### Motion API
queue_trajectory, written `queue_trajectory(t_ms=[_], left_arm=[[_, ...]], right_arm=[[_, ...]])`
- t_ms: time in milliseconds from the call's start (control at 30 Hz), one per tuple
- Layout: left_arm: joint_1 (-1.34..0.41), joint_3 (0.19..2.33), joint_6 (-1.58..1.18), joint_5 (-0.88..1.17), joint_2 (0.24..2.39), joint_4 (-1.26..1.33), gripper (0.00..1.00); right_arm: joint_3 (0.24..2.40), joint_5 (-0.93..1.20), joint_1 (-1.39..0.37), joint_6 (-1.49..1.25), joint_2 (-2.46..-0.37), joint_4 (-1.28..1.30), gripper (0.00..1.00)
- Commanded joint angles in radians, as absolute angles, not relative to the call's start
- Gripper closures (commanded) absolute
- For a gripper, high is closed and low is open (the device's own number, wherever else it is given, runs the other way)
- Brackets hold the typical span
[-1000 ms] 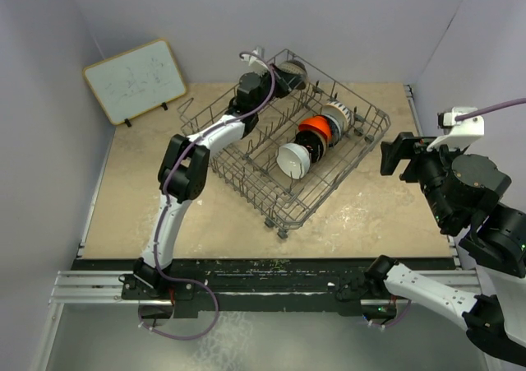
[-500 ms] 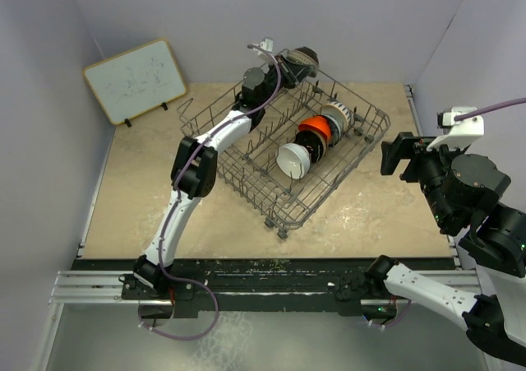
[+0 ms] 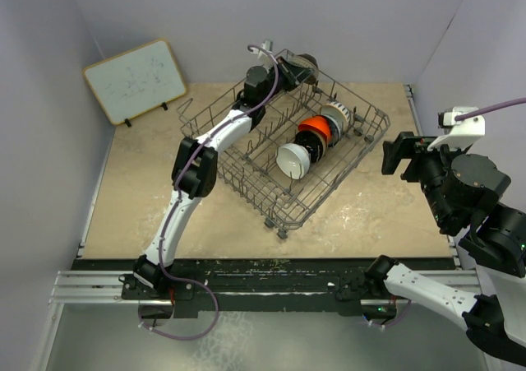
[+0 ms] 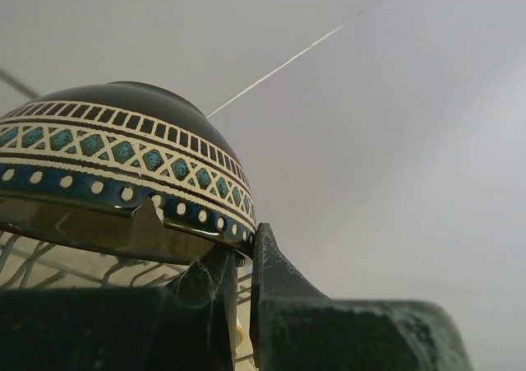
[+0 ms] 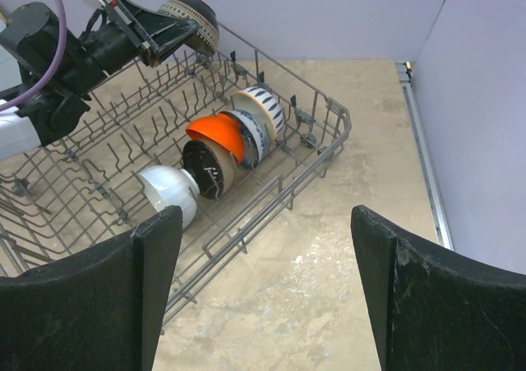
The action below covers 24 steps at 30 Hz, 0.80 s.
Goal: Load the bowls into the dish rack
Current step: Place the bowl in the dish rack.
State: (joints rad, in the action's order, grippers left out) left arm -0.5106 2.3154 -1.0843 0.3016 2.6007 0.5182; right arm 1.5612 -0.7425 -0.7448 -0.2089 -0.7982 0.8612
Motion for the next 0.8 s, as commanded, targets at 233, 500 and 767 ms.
queue_trajectory(t_ms=[233, 500, 767], left_arm=[[-0.484, 2.409, -1.116, 0.224, 2.632, 0.199, 1.00], [-0.457, 2.340, -1.100, 0.281, 2.632, 0.231, 1.00], [-0.454, 2.374, -0.996, 0.380, 2.661, 0.303, 1.00]], right_arm=[[1.581, -0.774, -0.742, -0.180, -0.805, 0.816, 0.14], [1.586, -0.764, -0.741, -0.179, -0.803, 0.813, 0.14], [1.591, -0.764, -0.741, -0.176, -0.804, 0.812, 0.14]])
